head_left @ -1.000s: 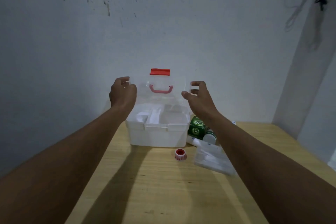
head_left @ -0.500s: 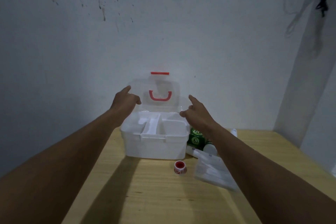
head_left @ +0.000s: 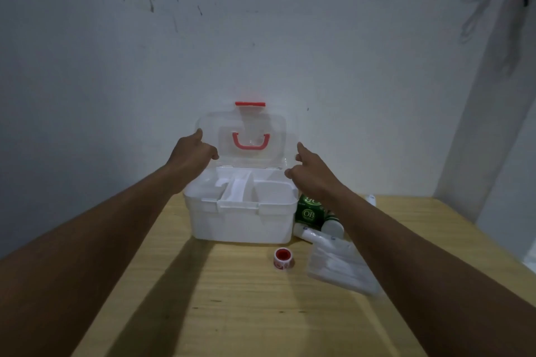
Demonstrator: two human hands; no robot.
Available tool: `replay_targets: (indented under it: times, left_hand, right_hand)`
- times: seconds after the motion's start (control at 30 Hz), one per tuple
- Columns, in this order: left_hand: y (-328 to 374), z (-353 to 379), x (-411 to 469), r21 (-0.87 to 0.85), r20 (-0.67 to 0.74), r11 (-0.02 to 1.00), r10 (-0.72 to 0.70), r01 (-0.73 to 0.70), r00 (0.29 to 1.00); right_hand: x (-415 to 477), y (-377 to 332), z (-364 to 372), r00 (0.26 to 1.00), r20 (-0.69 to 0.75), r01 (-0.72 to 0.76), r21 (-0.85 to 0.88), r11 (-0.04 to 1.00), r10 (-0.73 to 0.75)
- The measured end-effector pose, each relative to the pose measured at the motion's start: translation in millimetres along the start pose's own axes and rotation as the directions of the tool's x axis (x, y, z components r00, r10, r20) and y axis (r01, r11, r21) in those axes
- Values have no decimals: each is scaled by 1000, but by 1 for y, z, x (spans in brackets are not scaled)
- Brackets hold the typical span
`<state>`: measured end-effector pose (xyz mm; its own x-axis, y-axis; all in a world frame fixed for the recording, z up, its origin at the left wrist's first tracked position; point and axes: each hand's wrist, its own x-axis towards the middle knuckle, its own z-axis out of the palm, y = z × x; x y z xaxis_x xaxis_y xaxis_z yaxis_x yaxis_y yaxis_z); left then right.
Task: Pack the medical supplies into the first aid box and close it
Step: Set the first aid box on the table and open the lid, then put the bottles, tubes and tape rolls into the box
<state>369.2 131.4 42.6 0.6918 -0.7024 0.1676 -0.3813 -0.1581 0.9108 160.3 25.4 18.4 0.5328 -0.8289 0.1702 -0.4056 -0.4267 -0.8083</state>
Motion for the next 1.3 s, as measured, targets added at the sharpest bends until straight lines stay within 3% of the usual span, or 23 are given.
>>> replay_targets:
  times: [0.27, 0.6, 0.77, 0.87, 1.03, 1.13, 1.3]
  left_hand:
    - [-3, 2, -2, 73, 6, 996, 50, -51, 999]
    - [-4, 6, 8, 7, 21, 1000, -2, 2, 1000]
    - [-8, 8, -9, 191, 32, 979, 62, -67, 998]
    - [-17, 13, -38, 398, 63, 896, 187, -196, 980]
    - [-38, 24, -73, 726, 196, 622, 223, -294, 955]
    - [-49, 28, -76, 795, 204, 518, 263, -316, 943]
    - [-55, 32, -74, 830, 176, 464, 309, -309, 935]
  right_hand:
    - [-3, 1, 0, 999, 41, 11, -36, 999, -9]
    - [-5, 1, -1, 998, 58, 27, -33, 999, -25]
    - [-3, 2, -3, 998, 58, 35, -73, 997, -31]
    - [-2, -1, -11, 997, 67, 43, -199, 979, -30]
    - [-7, 4, -31, 997, 15, -59, -450, 891, 74]
    - [-10, 15, -33, 993, 12, -89, -581, 809, 117]
    - [-9, 33, -23, 988, -20, -127, -675, 727, 154]
